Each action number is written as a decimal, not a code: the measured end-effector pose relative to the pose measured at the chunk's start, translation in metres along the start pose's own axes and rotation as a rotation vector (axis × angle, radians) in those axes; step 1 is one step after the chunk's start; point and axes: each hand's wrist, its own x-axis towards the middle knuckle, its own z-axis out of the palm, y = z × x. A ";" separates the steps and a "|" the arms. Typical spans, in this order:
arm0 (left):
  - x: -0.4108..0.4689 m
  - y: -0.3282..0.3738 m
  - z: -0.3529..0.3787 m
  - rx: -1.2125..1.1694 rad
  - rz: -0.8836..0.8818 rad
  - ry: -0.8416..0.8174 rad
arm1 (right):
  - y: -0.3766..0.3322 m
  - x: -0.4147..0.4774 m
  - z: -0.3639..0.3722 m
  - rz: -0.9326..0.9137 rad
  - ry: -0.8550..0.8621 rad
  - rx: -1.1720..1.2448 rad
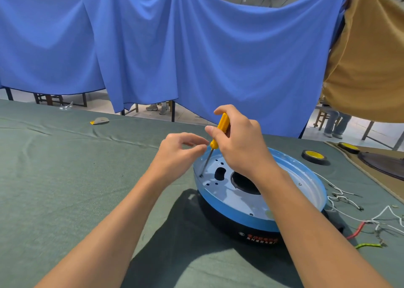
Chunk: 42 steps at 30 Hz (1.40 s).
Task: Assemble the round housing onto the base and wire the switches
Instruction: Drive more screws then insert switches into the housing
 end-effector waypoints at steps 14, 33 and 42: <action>-0.002 0.004 -0.004 0.074 -0.018 -0.083 | -0.019 0.000 -0.001 0.071 -0.135 0.097; -0.001 0.001 -0.010 0.046 -0.056 -0.159 | -0.042 0.013 0.017 0.075 -0.003 0.020; -0.005 0.005 -0.002 0.079 -0.053 0.007 | -0.036 0.011 0.007 0.132 0.018 0.025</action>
